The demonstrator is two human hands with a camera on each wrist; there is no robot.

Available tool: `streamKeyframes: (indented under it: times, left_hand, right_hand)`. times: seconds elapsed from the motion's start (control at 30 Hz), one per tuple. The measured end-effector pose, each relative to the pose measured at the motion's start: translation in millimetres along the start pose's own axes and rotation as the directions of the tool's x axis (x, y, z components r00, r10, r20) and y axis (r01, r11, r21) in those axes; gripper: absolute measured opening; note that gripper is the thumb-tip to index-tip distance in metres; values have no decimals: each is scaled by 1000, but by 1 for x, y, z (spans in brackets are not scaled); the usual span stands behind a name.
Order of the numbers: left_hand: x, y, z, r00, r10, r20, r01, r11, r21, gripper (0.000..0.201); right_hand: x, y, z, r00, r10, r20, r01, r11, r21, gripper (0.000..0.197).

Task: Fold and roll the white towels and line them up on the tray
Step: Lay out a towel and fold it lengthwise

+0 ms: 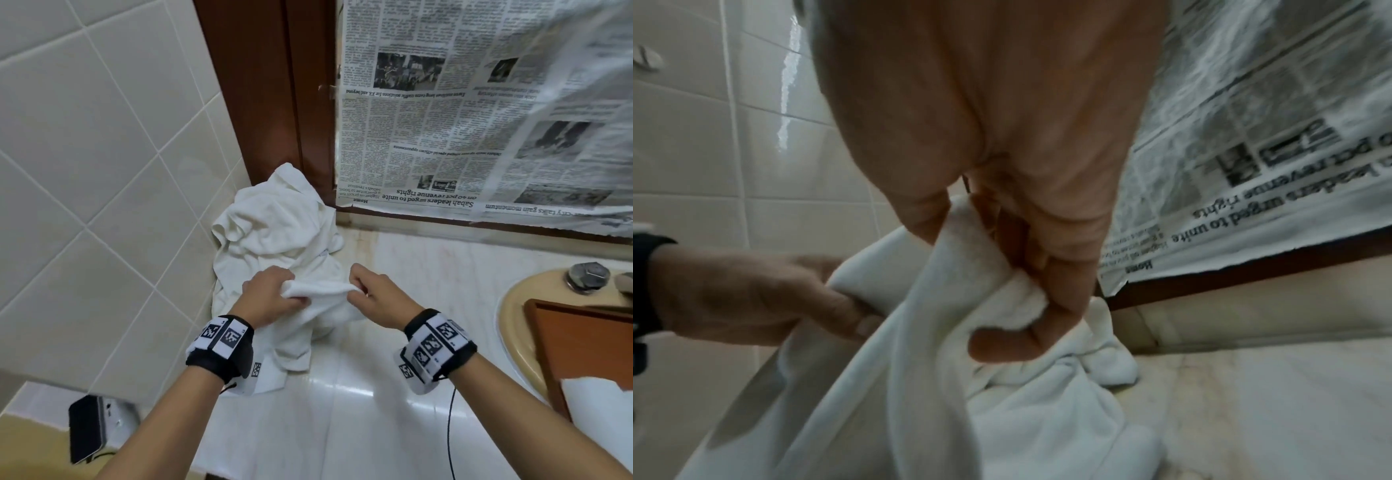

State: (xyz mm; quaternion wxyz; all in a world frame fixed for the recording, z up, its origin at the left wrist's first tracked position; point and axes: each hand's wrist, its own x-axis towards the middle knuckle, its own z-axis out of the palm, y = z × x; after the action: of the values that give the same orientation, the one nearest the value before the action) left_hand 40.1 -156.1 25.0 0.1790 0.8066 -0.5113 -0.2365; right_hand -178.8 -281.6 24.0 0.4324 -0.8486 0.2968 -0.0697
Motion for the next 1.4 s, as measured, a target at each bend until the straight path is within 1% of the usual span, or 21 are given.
streamKeyframes:
  times: [0.1,0.2,0.3,0.37,0.43,0.5,0.53,0.57,0.6,0.63,0.7,0.8,0.87,1.0,1.1,1.17,1.2,1.23,1.3,1.37,1.4]
  left_hand:
    - [-8,21,3,991,76,113,-69,996,-65,55]
    - [-16,39,8,972,121,200,-106,991,-85,58]
    - [-22,57,17,922,169,348,-125,981,-147,62]
    - [-29,74,26,862,229,452,-151,968,-203,68]
    - [-40,94,37,776,277,566,-111,944,-310,64]
    - [-48,109,55,646,286,708,42,912,-408,56]
    - [-50,113,68,585,272,764,124,901,-415,59]
    - [-53,117,79,539,262,801,176,894,-411,61]
    - [-54,118,89,525,246,814,161,911,-380,60]
    - [-56,119,95,538,240,808,101,933,-344,54]
    - [-64,123,101,597,261,758,-56,957,-286,53]
    - [-72,131,107,652,350,673,-86,915,-393,66]
    - [-75,139,112,704,420,572,-136,871,-472,64]
    - [-77,156,123,793,459,401,-270,854,-445,20]
    - [-77,159,134,840,433,327,-269,855,-443,13]
    - [-82,161,139,865,426,266,-268,840,-472,12]
    - [-85,163,141,874,421,244,-259,827,-499,11]
    - [-88,164,143,878,412,245,-236,815,-529,10]
    - [-93,159,148,883,364,296,-164,830,-533,9]
    - [-97,144,155,911,286,296,-159,909,-386,13]
    - [-98,133,160,927,241,287,-166,951,-262,21]
  right_hand:
    - [-30,-8,-17,1000,4,-20,-5,1000,-21,27]
    - [-62,-18,-38,996,12,-88,-16,999,-45,28]
    - [-96,-27,-56,985,7,-171,-28,993,-118,23]
    - [-117,-30,-68,969,-7,-248,-37,985,-170,23]
    - [-139,-31,-78,953,-12,-303,-58,974,-220,23]
    - [-161,-26,-84,955,5,-298,-84,963,-255,24]
    - [-171,-20,-85,960,21,-279,-99,959,-267,25]
    - [-181,-14,-83,965,37,-260,-111,955,-275,27]
    - [-190,-6,-81,967,54,-251,-125,953,-277,27]
    - [-197,1,-77,964,60,-259,-133,953,-272,27]
    - [-209,14,-68,945,43,-324,-125,963,-239,29]
    - [-221,24,-54,917,39,-398,-72,995,-68,30]
    - [-223,27,-45,909,51,-414,-23,997,74,29]
    - [-225,34,-40,904,124,-408,18,945,328,33]
    - [-229,43,-37,898,142,-416,44,912,407,31]
    - [-231,53,-33,879,172,-445,14,923,384,30]
    - [-233,57,-33,869,200,-453,-33,936,351,30]
    - [-235,60,-33,866,233,-442,-103,949,297,30]
    - [-242,68,-34,889,302,-346,-281,953,110,28]
    - [-248,77,-29,912,358,-200,-376,925,-58,28]
    - [-250,83,-25,910,388,-142,-401,913,-75,31]
